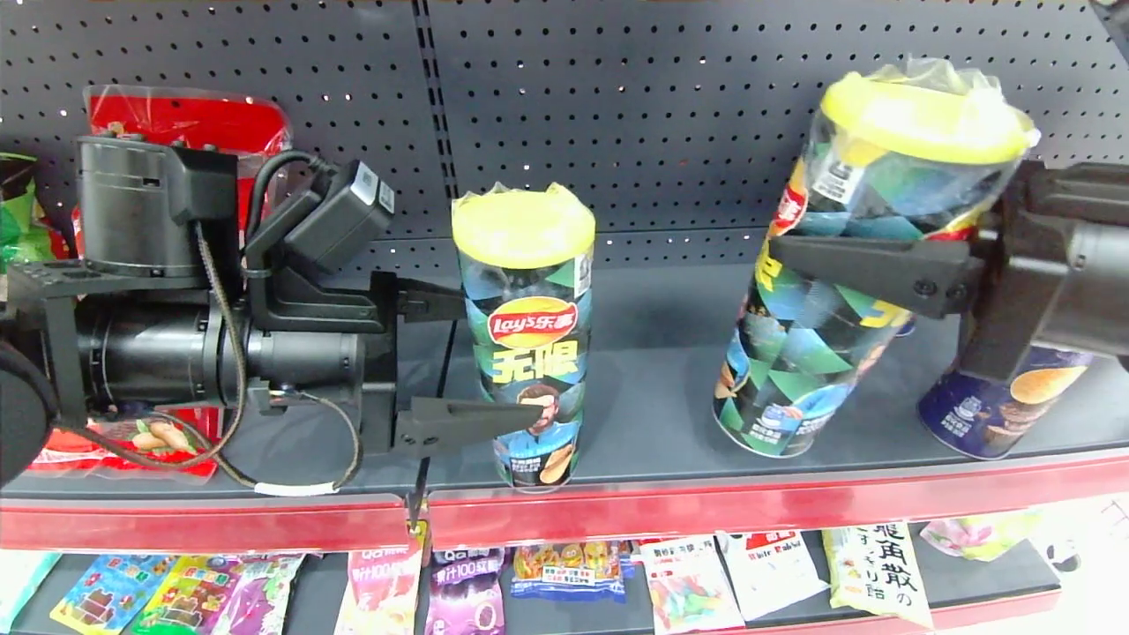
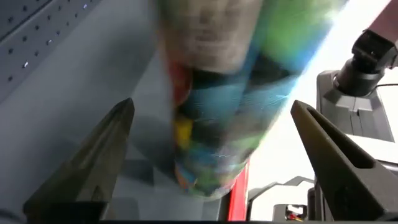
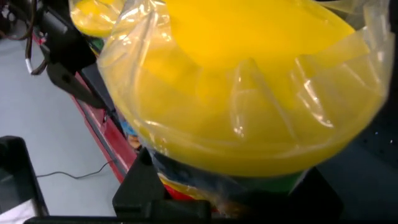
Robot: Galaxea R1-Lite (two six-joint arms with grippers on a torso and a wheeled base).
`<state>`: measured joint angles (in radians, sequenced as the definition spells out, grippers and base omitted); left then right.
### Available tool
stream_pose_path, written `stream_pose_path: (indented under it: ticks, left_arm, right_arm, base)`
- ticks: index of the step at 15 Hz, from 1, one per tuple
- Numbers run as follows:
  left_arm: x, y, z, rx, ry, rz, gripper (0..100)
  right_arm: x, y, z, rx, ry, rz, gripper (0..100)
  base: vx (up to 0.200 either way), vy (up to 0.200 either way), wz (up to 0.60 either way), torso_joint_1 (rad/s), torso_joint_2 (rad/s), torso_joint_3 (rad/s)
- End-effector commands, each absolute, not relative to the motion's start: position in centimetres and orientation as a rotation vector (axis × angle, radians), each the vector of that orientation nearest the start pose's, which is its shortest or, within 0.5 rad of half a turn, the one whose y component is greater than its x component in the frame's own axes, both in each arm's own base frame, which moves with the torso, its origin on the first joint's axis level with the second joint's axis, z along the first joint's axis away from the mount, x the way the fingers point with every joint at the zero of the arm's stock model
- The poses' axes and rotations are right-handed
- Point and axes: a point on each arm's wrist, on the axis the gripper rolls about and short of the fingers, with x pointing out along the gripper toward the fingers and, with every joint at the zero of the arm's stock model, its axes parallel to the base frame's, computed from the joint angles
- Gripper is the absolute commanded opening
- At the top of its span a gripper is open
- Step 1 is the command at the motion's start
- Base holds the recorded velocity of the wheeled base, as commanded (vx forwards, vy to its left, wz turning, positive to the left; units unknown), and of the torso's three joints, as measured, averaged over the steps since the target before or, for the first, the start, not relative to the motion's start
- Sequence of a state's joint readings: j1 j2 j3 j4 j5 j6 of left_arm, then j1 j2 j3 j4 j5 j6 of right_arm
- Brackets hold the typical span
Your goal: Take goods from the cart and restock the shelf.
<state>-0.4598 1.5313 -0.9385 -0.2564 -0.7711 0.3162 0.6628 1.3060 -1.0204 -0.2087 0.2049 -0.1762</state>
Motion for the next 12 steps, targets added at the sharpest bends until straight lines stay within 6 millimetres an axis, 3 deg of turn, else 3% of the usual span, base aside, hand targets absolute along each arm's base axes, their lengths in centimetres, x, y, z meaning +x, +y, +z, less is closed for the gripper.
stream_pose_path:
  ticks: [1,7,12]
  left_arm:
    - [22.1,-12.2,23.4,0.216,0.151,-1.244,100]
    - [20.4,-9.3,22.6,0.203,0.177,-1.161,100]
    - [16.3,-5.3,21.5,0.178,0.195,-0.981,100]
  right_arm:
    - [18.9,15.4,30.4,-0.188,0.023,0.876,0]
    - [23.0,18.6,31.2,-0.185,0.010,0.889,0]
    - [27.8,22.6,31.1,-0.179,-0.016,0.919,0]
  base:
    - [0.000,0.000,0.00,0.000,0.00,0.000]
    - [0.000,0.000,0.00,0.000,0.00,0.000]
    - [0.000,0.000,0.00,0.000,0.00,0.000]
